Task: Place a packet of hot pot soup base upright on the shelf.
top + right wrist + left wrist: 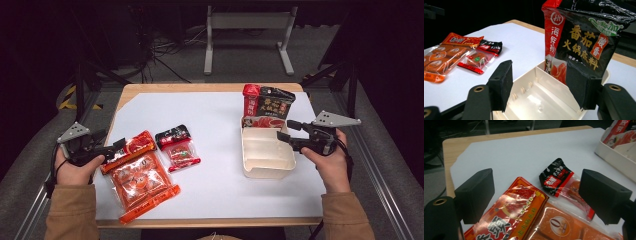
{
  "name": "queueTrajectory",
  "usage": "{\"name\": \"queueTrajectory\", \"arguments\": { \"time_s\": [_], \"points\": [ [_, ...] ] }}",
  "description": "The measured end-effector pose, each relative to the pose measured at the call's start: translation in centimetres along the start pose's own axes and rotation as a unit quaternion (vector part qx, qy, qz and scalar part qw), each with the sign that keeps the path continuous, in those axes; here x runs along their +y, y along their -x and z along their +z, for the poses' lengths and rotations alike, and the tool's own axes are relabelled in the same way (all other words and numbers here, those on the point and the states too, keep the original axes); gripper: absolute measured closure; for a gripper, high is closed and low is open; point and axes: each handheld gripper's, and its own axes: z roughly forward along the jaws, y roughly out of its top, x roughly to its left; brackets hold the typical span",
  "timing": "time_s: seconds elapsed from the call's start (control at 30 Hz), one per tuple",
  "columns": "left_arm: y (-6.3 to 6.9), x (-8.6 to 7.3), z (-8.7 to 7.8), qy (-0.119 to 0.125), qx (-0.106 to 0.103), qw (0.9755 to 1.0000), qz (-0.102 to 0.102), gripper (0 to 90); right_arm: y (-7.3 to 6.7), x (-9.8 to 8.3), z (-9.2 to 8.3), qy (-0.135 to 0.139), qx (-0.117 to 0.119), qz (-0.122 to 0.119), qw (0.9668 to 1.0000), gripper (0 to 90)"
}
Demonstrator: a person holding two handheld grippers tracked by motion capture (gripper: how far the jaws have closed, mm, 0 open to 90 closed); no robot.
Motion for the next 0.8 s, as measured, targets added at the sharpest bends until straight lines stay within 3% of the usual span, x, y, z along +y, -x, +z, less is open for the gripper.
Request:
{"name": "queueTrajectory", "arguments": {
  "time_s": [0.2, 0.27, 0.4, 0.63, 0.7, 0.8],
  "points": [
    [-1.0, -0.6, 0.1, -0.005, 0.014, 0.9999, -0.003, 13.6, 0.1, -0.1, -0.1, -0.005, -0.004, -0.001, 1.0, 39.5],
    [-1.6, -1.1, 0.3, -0.025, 0.038, 0.9987, -0.022, 13.4, 0.1, -0.1, -0.1, -0.006, -0.003, -0.002, 1.0, 39.0],
    [-2.6, -1.7, 0.6, -0.036, 0.053, 0.9973, -0.035, 11.1, 0.1, -0.1, 0.2, -0.008, -0.002, -0.005, 1.0, 37.2],
    [-4.8, -3.5, 0.8, -0.035, 0.053, 0.9965, -0.056, 9.0, 0.0, -0.2, 0.4, -0.012, 0.0, -0.005, 0.9999, 36.9],
    [-5.3, -4.1, 0.9, -0.045, 0.049, 0.9961, -0.058, 15.8, 0.0, -0.3, 0.5, -0.012, 0.002, -0.005, 0.9999, 36.8],
    [-5.9, -4.8, 1.1, -0.059, 0.051, 0.9947, -0.066, 16.9, 0.0, -0.3, 0.6, -0.015, 0.006, -0.006, 0.9999, 36.7]
  ]
}}
